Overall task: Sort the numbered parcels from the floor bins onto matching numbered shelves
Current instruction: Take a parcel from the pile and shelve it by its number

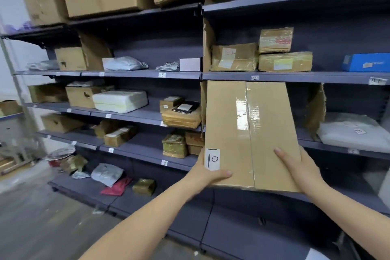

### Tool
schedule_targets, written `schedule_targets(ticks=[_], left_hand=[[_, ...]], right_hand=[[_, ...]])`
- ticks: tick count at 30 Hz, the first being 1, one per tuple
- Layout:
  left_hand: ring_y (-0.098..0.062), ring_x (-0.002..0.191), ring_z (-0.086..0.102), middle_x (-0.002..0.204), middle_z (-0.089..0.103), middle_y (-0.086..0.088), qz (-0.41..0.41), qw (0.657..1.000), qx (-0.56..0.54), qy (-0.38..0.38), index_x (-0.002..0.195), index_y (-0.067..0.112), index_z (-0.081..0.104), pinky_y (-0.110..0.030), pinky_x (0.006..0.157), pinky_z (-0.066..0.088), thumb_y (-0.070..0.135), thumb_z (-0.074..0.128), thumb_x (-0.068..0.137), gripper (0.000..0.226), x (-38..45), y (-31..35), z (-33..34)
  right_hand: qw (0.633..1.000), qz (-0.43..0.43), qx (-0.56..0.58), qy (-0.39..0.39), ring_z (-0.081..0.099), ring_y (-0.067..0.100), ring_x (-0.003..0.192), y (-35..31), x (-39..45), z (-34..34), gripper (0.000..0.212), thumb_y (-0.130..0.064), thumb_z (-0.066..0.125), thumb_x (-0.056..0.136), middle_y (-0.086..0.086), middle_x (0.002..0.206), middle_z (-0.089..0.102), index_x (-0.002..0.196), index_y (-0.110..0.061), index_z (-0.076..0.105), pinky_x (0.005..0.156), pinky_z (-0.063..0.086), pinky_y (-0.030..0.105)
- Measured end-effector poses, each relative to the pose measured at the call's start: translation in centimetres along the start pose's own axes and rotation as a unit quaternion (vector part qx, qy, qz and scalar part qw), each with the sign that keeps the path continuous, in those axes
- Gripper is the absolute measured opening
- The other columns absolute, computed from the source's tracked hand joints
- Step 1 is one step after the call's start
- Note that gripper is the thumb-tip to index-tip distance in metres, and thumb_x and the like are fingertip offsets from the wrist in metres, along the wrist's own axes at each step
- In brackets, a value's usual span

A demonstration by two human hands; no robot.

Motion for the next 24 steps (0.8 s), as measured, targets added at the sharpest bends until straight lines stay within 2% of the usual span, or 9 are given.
schedule_targets(ticks=[2,3,6,8,13,18,21,22,24], left_hand=[[0.004,0.100,0.058,0.120,0.061,0.014,-0.012,1.000,-0.010,0.019,0.132,0.032,0.041,-0.011,0.071,0.044,0.029,0.081,0.076,0.069,-1.0,-0.8,-2.7],[0.003,0.100,0.058,0.119,0.063,0.014,-0.018,0.999,-0.018,0.028,0.132,0.031,0.043,-0.013,0.072,0.044,0.032,0.080,0.077,0.066,-1.5,-1.4,-4.3],[-0.007,0.107,0.064,0.118,0.067,0.013,-0.030,0.996,-0.051,0.060,0.133,0.032,0.046,-0.029,0.096,0.048,0.046,0.086,0.061,0.083,-2.7,-3.1,-9.4],[-0.010,0.107,0.065,0.116,0.069,0.011,-0.028,0.994,-0.070,0.075,0.132,0.030,0.048,-0.035,0.102,0.047,0.051,0.087,0.051,0.092,-3.3,-3.8,-12.9],[-0.010,0.095,0.070,0.107,0.073,0.006,-0.023,0.991,-0.093,0.097,0.125,0.024,0.054,-0.020,0.076,0.051,0.049,0.088,0.039,0.096,-4.0,-5.5,-22.0],[-0.027,0.095,0.069,0.103,0.074,-0.004,-0.081,0.985,-0.098,0.119,0.123,0.019,0.058,-0.044,0.082,0.054,0.055,0.093,0.015,0.119,-3.3,-8.1,-31.1],[-0.035,0.097,0.067,0.103,0.074,-0.008,-0.098,0.982,-0.116,0.116,0.121,0.023,0.060,-0.057,0.092,0.049,0.045,0.094,0.036,0.094,-2.3,-8.3,-34.8],[-0.036,0.093,0.067,0.098,0.074,-0.009,-0.107,0.979,-0.127,0.122,0.121,0.020,0.061,-0.055,0.089,0.050,0.037,0.091,0.052,0.077,-1.5,-8.3,-35.9],[-0.033,0.077,0.065,0.076,0.074,-0.012,-0.119,0.971,-0.157,0.134,0.123,0.004,0.061,-0.039,0.074,0.052,0.019,0.072,0.078,0.049,-0.1,-8.1,-38.1]], right_hand=[[1.000,-0.002,0.000,-0.019,0.058,0.023,0.109,-1.0,0.0,2.9,0.062,-0.063,0.062,0.081,-0.005,0.120,0.063,0.133,-0.033,0.049,0.096,0.044,0.045],[1.000,-0.003,-0.004,-0.027,0.058,0.023,0.109,-1.6,-0.1,4.5,0.064,-0.065,0.061,0.080,-0.006,0.119,0.063,0.134,-0.033,0.049,0.097,0.044,0.045],[0.999,-0.003,-0.004,-0.051,0.059,0.022,0.107,-2.9,-0.2,9.8,0.065,-0.066,0.060,0.080,-0.006,0.116,0.063,0.135,-0.035,0.047,0.094,0.046,0.042],[0.997,-0.002,0.012,-0.074,0.060,0.019,0.103,-4.0,-0.3,13.6,0.061,-0.065,0.060,0.081,-0.010,0.113,0.064,0.133,-0.035,0.048,0.086,0.046,0.037],[0.991,0.008,0.039,-0.130,0.061,0.012,0.101,-6.8,0.1,23.6,0.054,-0.063,0.060,0.083,-0.017,0.109,0.064,0.129,-0.038,0.048,0.090,0.048,0.034],[0.980,0.038,0.110,-0.159,0.061,0.009,0.102,-9.3,0.4,32.9,0.048,-0.049,0.061,0.089,-0.016,0.108,0.063,0.133,-0.032,0.049,0.091,0.047,0.028],[0.972,0.069,0.138,-0.174,0.061,0.013,0.105,-10.7,1.0,36.8,0.052,-0.044,0.061,0.091,-0.007,0.119,0.063,0.138,-0.028,0.047,0.094,0.049,0.030],[0.971,0.079,0.137,-0.179,0.062,0.015,0.106,-11.1,1.4,37.9,0.053,-0.043,0.061,0.091,-0.005,0.121,0.063,0.139,-0.027,0.046,0.096,0.049,0.033],[0.968,0.097,0.132,-0.189,0.062,0.017,0.106,-12.2,2.8,39.7,0.049,-0.037,0.059,0.092,-0.004,0.121,0.063,0.139,-0.025,0.046,0.098,0.049,0.037]])
Point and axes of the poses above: each hand's wrist, its own x-axis towards the middle knuckle, its own z-axis out of the palm, y = z × x, the point moved 7 cm from there along x, towards the middle knuckle
